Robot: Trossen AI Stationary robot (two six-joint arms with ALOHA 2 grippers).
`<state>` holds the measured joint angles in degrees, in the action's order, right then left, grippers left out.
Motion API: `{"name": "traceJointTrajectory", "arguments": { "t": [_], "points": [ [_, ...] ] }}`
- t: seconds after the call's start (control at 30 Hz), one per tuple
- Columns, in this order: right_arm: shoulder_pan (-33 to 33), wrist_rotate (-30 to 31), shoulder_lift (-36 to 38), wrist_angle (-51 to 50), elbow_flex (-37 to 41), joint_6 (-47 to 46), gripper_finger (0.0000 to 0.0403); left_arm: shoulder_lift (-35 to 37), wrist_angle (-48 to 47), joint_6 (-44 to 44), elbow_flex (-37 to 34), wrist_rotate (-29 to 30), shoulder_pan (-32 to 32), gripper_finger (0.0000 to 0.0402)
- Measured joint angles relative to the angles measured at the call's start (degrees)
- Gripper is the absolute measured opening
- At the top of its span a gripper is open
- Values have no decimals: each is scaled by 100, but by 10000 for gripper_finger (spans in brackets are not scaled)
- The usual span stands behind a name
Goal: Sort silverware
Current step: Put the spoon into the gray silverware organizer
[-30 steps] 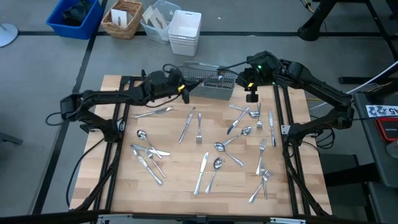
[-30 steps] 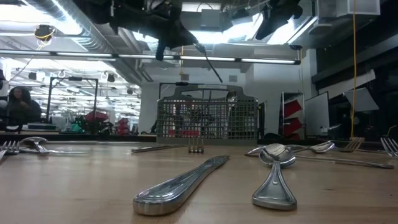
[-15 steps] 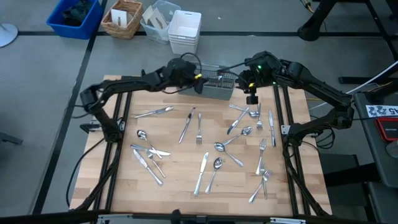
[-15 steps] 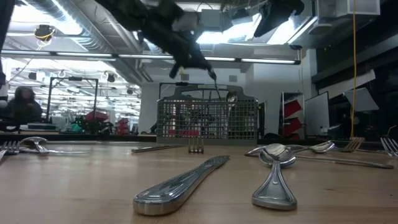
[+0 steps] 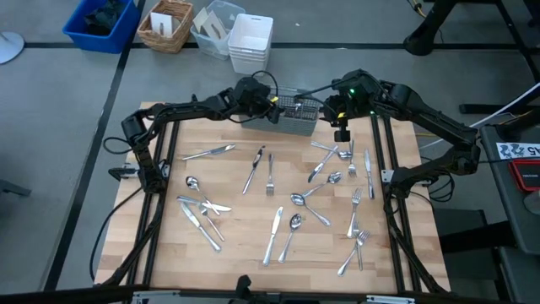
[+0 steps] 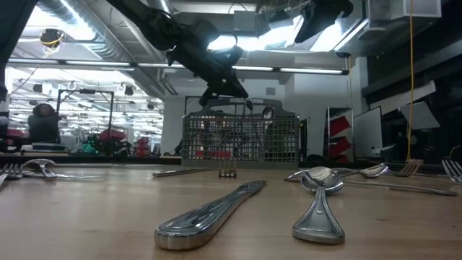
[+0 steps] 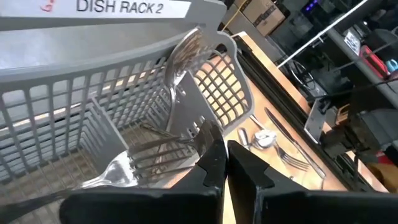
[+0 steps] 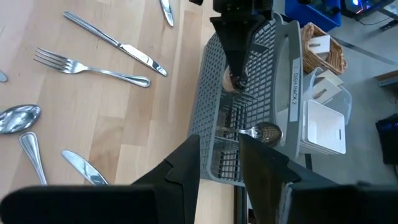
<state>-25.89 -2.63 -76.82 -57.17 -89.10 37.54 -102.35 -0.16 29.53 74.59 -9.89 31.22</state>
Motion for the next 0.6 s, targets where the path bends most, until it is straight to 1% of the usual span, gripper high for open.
{"name": "traceJointTrajectory", "arguments": {
  "t": [0.1, 0.23, 0.43, 0.5, 0.6],
  "points": [
    [1, 0, 0, 0, 0, 0, 115, 0, -11, -206, 0, 0, 0, 19],
    [0, -67, -13, 0, 0, 0, 115, -2, 7, -344, 0, 11, 0, 54],
    [3, -919, -101, -89, 2, -2, 115, 25, 117, -502, 0, 0, 4, 104],
    [2, -1280, -172, -201, 2, -4, 115, 91, 70, -661, 0, -51, 7, 112],
    [4, -1835, -284, -395, 2, -121, 115, 318, -69, -1109, 0, -356, 7, 115]
  ]
}}
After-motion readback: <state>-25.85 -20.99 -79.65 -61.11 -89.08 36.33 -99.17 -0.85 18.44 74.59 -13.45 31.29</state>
